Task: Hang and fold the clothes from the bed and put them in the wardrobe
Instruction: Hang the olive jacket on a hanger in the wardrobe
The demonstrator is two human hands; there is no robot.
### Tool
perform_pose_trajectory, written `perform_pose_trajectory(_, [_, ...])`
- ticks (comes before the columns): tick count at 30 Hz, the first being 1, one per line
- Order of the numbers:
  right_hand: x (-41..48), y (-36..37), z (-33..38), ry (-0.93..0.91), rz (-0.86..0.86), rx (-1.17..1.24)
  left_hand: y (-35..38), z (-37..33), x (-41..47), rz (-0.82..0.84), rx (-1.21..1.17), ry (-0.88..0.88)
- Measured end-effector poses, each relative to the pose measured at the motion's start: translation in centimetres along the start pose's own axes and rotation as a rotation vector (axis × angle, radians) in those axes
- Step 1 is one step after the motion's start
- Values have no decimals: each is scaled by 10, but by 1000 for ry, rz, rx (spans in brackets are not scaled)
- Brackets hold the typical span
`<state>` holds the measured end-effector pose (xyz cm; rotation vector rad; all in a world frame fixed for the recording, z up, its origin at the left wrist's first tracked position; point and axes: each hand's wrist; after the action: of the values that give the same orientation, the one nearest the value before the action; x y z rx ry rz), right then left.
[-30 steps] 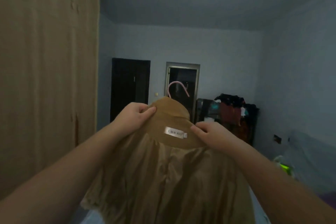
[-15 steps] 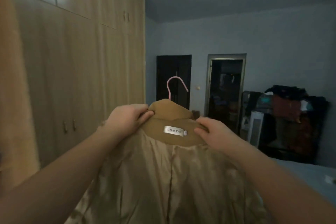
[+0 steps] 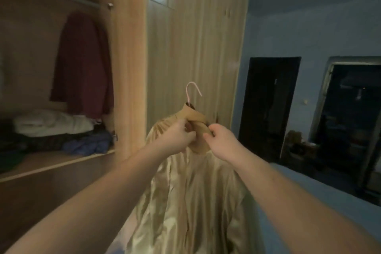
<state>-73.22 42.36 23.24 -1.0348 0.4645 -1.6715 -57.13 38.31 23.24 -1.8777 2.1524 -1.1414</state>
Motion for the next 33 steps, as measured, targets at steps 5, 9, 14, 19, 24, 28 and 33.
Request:
perform_pose_trajectory(5, [44, 84, 76, -221, 18, -62, -122, 102, -9, -276, 232, -88])
perform_pose_trajectory(9, [76, 131, 127, -386, 119, -32, -226, 178, -12, -329, 388, -85])
perform_pose_trajectory(14, [114, 176, 185, -533, 198, 85, -335, 227, -10, -202, 427, 47])
perform_pose_trajectory(19, [162, 230, 232, -586, 107, 32, -415, 265, -5, -139, 480, -68])
perform_pose_trajectory(24, [204, 293, 270, -683, -269, -222, -459, 313, -13, -313, 601, -57])
perform_pose_trajectory(28, [242, 345, 303, -797, -375, -212, -479, 347, -12, -521, 692, 9])
perform_pose_trajectory(33, [304, 410, 357, -817, -482, -201, -498, 369, 27, -552, 774, 18])
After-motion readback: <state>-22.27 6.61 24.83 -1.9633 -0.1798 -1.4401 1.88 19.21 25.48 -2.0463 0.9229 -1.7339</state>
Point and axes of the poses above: each hand's wrist, its own x-axis towards the middle knuckle, its own y-axis out of the palm, z = x × y, and after that the axes turned 3 degrees about -x, right-handed
